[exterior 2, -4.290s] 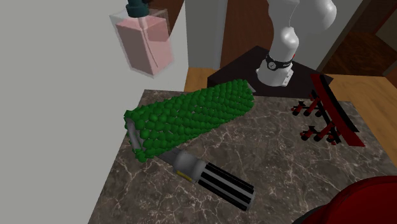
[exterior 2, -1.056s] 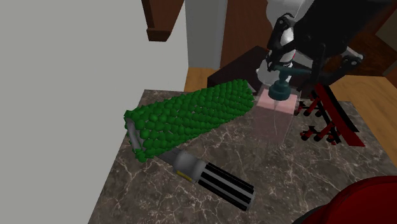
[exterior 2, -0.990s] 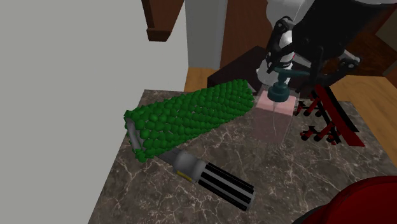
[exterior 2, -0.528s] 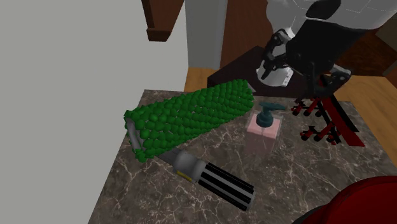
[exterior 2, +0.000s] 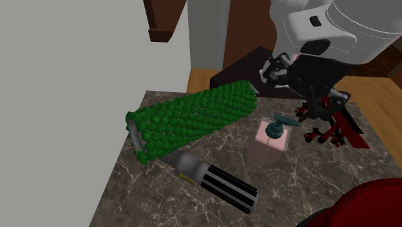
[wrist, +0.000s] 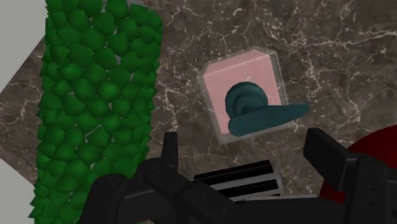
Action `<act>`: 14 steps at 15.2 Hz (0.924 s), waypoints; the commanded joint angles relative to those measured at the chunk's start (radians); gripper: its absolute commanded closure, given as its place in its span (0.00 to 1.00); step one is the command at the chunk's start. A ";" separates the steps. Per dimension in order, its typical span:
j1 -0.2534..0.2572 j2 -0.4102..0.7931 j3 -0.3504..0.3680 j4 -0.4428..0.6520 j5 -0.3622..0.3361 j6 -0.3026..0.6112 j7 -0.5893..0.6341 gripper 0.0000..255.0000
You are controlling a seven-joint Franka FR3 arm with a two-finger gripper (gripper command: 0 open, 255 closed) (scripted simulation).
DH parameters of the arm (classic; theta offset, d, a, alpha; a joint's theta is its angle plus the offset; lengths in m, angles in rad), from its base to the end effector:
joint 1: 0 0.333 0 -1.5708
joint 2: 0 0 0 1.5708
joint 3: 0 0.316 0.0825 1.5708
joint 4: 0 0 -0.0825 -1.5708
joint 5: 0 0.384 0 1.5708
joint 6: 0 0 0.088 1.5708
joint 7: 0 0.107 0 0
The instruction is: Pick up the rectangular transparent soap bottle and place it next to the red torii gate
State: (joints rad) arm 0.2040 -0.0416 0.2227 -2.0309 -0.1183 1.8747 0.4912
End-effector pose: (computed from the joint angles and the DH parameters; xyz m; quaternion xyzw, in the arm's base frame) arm 0.4850 0.2118 0.4551 0.9965 -0.0116 -0.0253 0.0793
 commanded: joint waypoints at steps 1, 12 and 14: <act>0.014 0.027 0.015 -0.033 -0.022 0.059 0.014 0.00; 0.011 0.063 0.014 -0.114 -0.044 0.174 0.028 0.00; 0.011 0.063 0.014 -0.114 -0.044 0.174 0.028 0.00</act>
State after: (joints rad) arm 0.2153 0.0204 0.2373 -2.1435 -0.1625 2.0476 0.5198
